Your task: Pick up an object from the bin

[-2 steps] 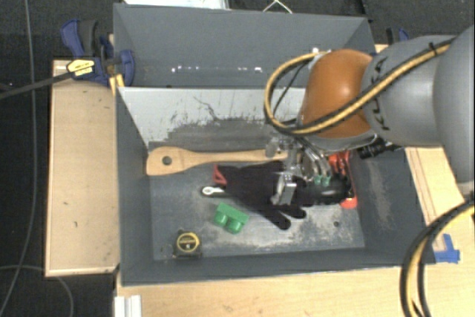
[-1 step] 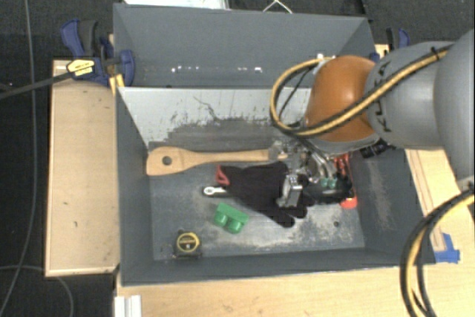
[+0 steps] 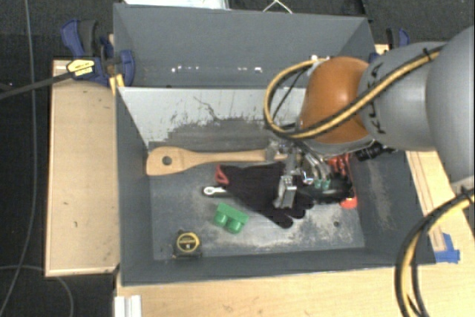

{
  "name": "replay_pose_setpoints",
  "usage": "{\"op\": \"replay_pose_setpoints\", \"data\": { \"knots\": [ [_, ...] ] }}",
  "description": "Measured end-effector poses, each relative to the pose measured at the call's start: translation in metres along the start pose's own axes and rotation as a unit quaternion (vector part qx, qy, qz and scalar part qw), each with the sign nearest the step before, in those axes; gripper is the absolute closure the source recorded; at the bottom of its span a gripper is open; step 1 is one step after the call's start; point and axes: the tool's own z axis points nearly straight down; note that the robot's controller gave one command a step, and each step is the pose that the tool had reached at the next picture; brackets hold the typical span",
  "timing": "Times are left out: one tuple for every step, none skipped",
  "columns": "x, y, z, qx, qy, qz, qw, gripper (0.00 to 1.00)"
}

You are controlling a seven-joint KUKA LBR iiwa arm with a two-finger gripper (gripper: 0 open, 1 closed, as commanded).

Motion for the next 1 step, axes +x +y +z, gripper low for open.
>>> {"op": "replay_pose_setpoints", "data": {
  "knots": [
    [0.0259,-0.0037,-0.0197,0.000,-0.0003,-0.050,0.9988,0.00]
  ]
}}
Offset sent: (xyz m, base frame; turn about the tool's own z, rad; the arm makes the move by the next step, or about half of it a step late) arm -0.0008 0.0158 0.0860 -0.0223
